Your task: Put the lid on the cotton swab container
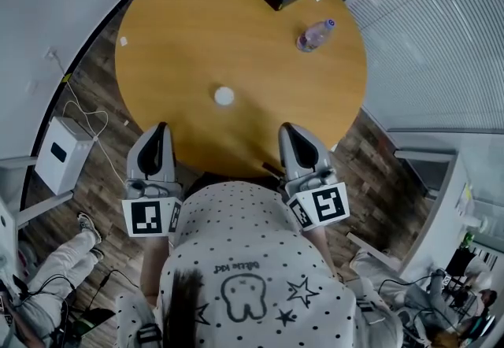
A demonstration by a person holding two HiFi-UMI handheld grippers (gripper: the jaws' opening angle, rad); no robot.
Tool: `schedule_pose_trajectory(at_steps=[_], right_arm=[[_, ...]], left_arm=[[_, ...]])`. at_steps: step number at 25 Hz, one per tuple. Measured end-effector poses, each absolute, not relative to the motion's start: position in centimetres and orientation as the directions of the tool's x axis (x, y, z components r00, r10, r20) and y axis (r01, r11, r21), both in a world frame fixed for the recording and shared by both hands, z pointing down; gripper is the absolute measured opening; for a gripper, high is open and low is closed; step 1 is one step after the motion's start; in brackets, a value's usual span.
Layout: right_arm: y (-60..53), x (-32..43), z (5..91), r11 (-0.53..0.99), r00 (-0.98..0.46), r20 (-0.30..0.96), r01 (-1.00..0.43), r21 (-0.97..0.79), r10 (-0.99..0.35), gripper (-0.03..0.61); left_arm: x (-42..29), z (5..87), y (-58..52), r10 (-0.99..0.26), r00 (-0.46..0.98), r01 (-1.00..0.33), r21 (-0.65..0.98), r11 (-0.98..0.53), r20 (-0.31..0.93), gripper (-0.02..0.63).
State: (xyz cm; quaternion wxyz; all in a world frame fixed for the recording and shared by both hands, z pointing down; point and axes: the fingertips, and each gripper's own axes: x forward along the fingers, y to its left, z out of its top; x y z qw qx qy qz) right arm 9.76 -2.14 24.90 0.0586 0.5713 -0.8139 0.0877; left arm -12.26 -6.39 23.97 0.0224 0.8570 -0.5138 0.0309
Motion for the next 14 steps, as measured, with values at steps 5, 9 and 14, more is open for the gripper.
schedule_pose_trajectory(at_steps=[5,9,14], right_arm=[[-2.5,9.7,25.3,0.330,-0.340,0.214,-0.940,-0.081,-0.916,0.003],[-2.8,9.7,25.7,0.328,-0.339,0.222,-0.941,-0.085,-0.914,0.003],[-2.7,9.5,26.0,0.330,-0.341,0.228,-0.940,-0.086,-0.912,0.003]], left_arm=[[-12.0,24.1,-7.1,-0.874,0.481,-0.876,0.012,-0.481,0.076,0.011],[-12.0,24.4,-7.6,-0.871,0.483,-0.875,0.015,-0.484,0.084,0.011],[-12.0,24.5,-7.6,-0.867,0.491,-0.871,0.018,-0.491,0.083,0.011]])
